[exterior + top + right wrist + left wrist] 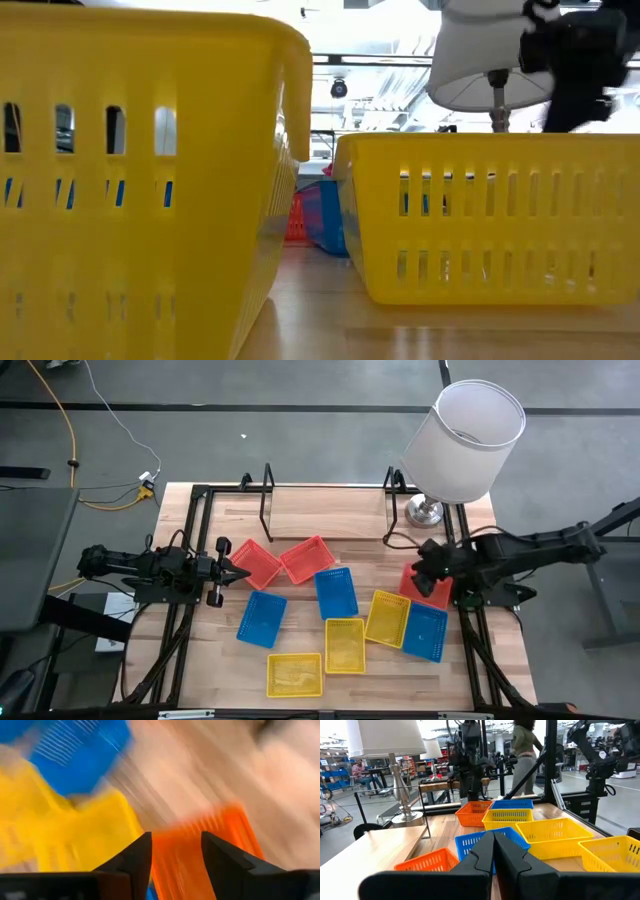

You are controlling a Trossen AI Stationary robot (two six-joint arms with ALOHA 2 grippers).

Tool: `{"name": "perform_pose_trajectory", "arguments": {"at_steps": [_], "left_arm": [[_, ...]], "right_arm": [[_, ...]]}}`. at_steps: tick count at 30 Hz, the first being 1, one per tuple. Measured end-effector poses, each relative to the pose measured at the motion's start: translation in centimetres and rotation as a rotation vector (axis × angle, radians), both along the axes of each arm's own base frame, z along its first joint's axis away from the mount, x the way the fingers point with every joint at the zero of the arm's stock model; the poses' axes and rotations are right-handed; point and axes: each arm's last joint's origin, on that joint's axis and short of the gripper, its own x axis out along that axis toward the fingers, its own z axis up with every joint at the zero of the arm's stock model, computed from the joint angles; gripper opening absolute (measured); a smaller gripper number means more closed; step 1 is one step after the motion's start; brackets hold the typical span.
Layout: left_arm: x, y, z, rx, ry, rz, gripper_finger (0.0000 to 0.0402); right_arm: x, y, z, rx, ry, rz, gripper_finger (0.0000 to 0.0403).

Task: Stack baskets on shelf by color
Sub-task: Put the right orange bin on the shelf

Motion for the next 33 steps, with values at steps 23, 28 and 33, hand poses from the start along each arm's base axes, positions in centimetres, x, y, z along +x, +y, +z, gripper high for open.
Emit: {"name": "perform_pose_trajectory", "arguments": {"at_steps": [23,28,33], "left_arm": [[0.0,0.0,0.0,0.000,0.000,0.000,0.0003],[0.0,0.0,0.0,0.000,0.000,0.000,0.0003],[0.0,0.0,0.0,0.001,0.000,0.000,0.0003]], "right_arm": [[1.7,0.8,-2.7,-0.080,0.399,-0.308,0.0154],[2.3,0.9,-3.4,-0.126,0.453,-0.180,0.0154],[2.8,1.0,-4.8,-0.162,0.538,-0.054,0.0154]]}}
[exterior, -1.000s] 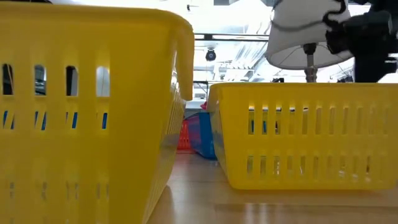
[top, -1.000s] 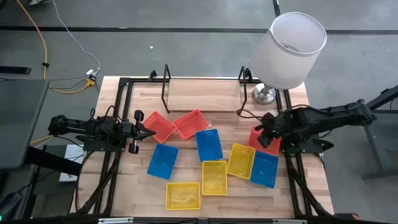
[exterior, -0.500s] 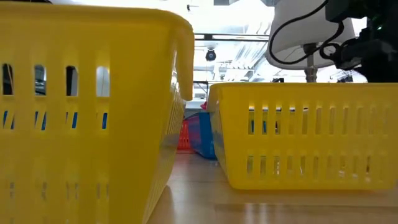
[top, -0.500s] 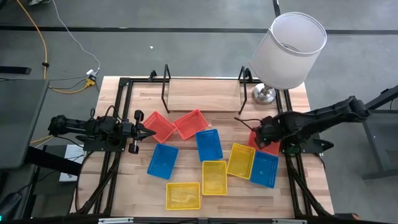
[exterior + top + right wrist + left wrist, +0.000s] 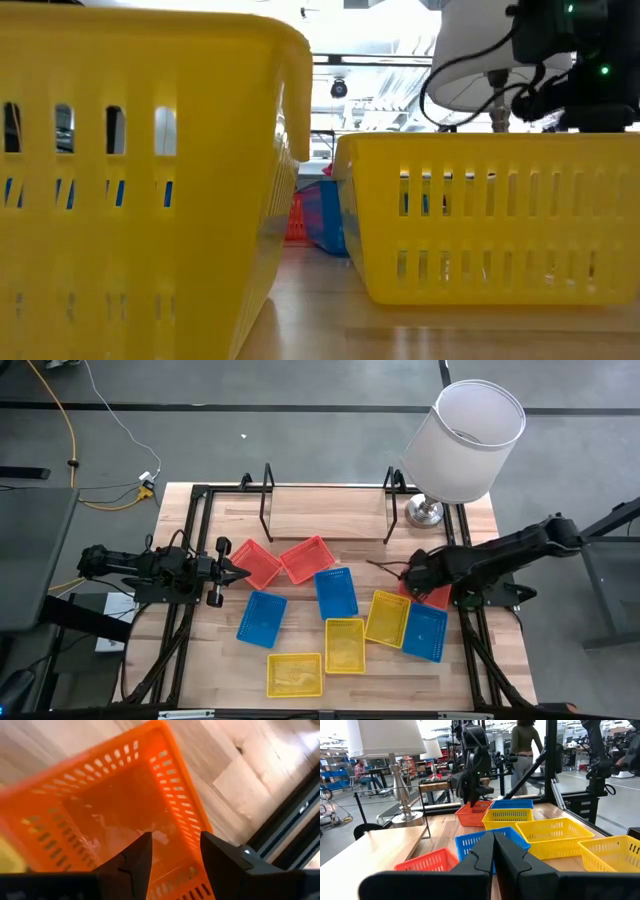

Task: Stack baskets on shelf by color
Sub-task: Put the right orange bin on the shelf

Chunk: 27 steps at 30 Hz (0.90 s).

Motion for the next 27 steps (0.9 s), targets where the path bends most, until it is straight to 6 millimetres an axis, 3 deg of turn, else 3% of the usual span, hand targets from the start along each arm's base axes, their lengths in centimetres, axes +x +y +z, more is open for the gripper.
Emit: {"name": "perform_pose_trajectory", "arguments": {"at_steps": [7,17,27], "left_arm": [[0.0,0.0,0.0,0.001,0.000,0.000,0.0003],[0.0,0.0,0.0,0.001,0.000,0.000,0.0003],[0.0,0.0,0.0,-0.001,0.000,0.000,0.0003]], "right_arm": [[0.6,0.0,-1.2,-0.040,0.088,0.049,0.0154],[0.7,-0.1,-1.3,-0.090,0.111,0.105,0.0154],[1.4,-0.5,0.5,-0.142,0.104,0.124,0.0154]]}}
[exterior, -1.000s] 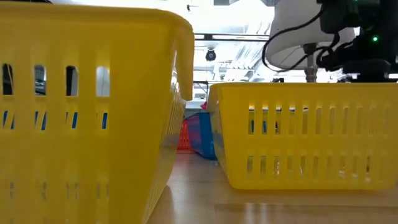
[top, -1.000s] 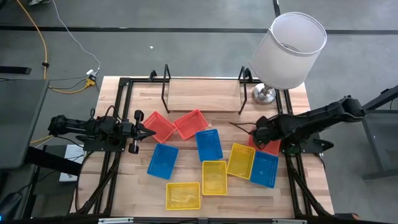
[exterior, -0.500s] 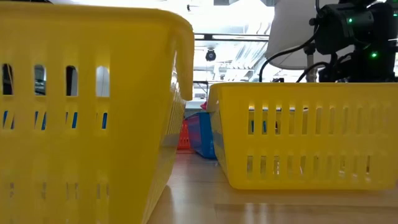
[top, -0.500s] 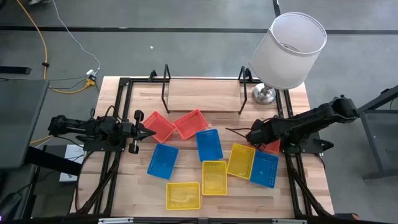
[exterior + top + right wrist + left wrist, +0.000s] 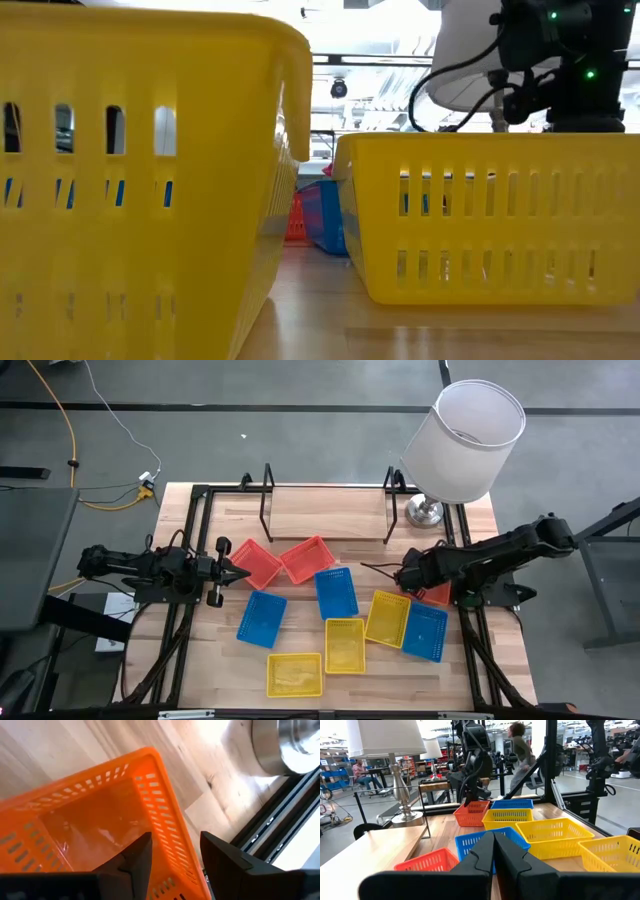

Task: Stack baskets on shelf by color
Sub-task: Put the right orange bin on the shelf

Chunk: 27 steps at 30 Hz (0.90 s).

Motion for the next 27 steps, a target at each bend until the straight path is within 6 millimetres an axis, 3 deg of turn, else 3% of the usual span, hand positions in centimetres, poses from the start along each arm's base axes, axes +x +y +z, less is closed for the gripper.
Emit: {"name": "perform_pose_trajectory", "arguments": {"at_steps": [15,21,27], "left_arm": [[0.0,0.0,0.0,0.000,0.000,0.000,0.0003],[0.0,0.0,0.0,0.000,0.000,0.000,0.0003],[0.0,0.0,0.0,0.000,0.000,0.000,0.0003]], "right_arm": [[0.1,-1.9,-0.1,0.081,0.062,0.036,0.0154],[-0.7,-2.3,-1.8,0.161,0.097,0.029,0.0154],[-0.9,-2.5,-2.0,0.110,0.098,0.000,0.0153]]}}
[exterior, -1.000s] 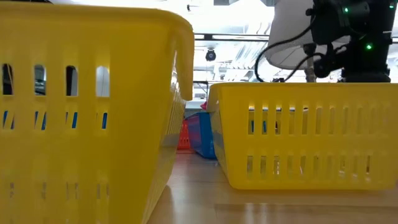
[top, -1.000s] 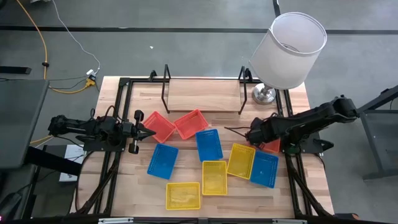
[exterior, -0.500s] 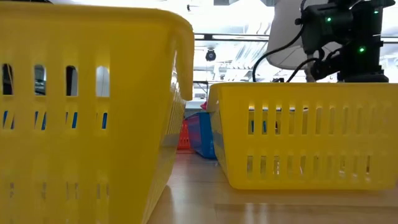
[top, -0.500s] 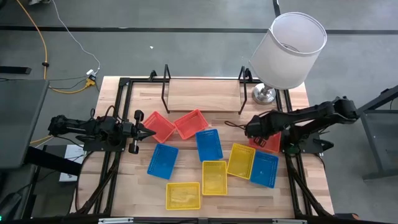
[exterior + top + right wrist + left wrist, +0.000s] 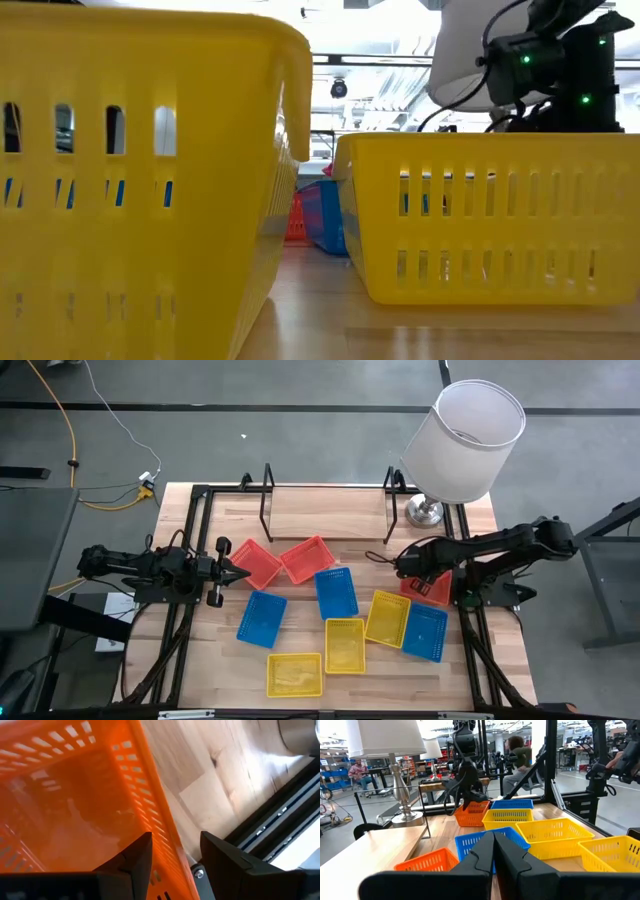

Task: Stack baskets on shelf by color
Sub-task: Put the right orange bin on the shelf

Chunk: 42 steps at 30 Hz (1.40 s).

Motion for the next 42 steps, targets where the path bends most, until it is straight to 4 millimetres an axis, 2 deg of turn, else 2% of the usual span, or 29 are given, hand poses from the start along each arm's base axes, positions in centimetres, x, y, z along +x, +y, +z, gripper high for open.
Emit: {"name": "perform_pose_trajectory", "arguments": {"at_steps": [13,29,38,42], "left_arm": [[0.0,0.0,0.0,-0.065,-0.004,-0.002,0.0003],[0.0,0.0,0.0,-0.076,-0.005,-0.002,0.0003],[0.0,0.0,0.0,-0.076,-0.004,-0.002,0.0003],[0.0,0.0,0.0,-0.076,-0.004,-0.002,0.0003]], "right_arm": [[0.0,0.0,0.0,-0.002,-0.010,-0.035,0.0144],[0.1,0.0,0.0,0.004,-0.025,-0.064,0.0007],[-0.1,0.0,0.2,-0.016,-0.015,-0.091,0.0003],[0.4,0.2,1.7,-0.040,-0.032,-0.091,0.0002]]}}
